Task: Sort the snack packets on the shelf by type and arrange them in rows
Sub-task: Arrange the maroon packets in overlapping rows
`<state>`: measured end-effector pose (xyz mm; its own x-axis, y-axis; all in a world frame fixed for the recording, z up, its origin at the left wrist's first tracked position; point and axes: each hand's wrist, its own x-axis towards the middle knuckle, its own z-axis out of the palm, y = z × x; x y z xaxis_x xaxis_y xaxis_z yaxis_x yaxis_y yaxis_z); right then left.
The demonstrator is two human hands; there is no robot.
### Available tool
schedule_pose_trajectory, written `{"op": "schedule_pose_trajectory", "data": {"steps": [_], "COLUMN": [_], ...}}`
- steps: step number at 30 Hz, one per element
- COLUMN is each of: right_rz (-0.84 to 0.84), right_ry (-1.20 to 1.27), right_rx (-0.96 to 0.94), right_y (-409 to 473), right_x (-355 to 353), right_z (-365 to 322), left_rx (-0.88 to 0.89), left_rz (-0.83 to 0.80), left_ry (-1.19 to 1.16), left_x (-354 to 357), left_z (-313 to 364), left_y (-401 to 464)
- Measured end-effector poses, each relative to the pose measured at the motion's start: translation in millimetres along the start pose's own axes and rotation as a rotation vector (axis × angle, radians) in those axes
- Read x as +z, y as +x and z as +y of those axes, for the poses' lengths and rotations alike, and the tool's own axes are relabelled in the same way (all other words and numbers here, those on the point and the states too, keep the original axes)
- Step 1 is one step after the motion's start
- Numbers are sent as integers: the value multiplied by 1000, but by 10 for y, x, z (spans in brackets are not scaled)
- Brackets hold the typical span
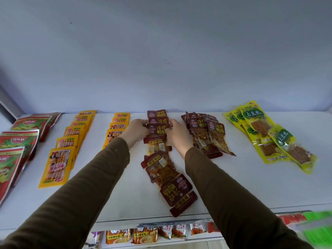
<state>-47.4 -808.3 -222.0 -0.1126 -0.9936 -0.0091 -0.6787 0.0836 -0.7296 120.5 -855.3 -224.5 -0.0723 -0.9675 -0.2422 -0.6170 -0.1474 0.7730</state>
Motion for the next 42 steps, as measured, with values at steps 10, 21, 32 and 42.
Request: {"op": "schedule_pose_trajectory", "data": {"steps": [10,21,32,42], "right_rz": [-16,9,-56,-44], "right_ry": [88,95,120,296], "right_rx": [-10,-20,-64,-6], "right_y": [-3,-216,-683,-518], "right_x": [37,-80,-30,-53], "right_z": [34,244,350,323], "left_rx": [-26,18,65,145], "left_rz": [0,22,122,228], "left_ry": [-23,-11,99,-66], "left_x": [26,-154,33,135], "left_z": [55,-46,-203,-86], "left_y": [-21,-406,-849,-791]}}
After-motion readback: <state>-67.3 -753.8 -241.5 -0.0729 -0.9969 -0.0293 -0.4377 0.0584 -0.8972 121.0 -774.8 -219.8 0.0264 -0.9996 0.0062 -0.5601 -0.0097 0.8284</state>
